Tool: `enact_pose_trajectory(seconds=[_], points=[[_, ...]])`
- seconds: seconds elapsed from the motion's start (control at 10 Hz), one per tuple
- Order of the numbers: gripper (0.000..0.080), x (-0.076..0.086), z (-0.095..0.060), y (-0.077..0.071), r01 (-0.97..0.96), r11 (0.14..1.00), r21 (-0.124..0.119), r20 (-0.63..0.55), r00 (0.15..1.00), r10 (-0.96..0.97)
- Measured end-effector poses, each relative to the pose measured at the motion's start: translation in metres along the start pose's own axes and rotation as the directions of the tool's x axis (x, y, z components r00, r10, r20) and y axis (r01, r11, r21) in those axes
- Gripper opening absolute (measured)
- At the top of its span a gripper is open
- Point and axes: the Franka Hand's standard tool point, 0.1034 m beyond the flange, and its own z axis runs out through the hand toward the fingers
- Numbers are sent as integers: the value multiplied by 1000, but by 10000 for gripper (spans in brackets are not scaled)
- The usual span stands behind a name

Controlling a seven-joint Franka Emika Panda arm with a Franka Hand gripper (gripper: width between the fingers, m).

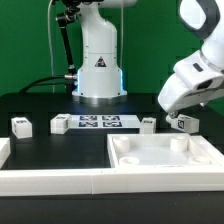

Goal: Assemble square table

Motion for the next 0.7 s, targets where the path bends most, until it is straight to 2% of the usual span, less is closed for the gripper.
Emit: enact_pose_trajectory(seconds=[0.4, 0.5, 0.7], points=[[649, -4, 4, -1, 5, 1000, 5, 40, 999, -5], [649, -9, 7, -2, 3, 1000, 12, 113, 994, -4], [649, -6, 10, -13, 17, 1000, 20, 257, 966, -21]])
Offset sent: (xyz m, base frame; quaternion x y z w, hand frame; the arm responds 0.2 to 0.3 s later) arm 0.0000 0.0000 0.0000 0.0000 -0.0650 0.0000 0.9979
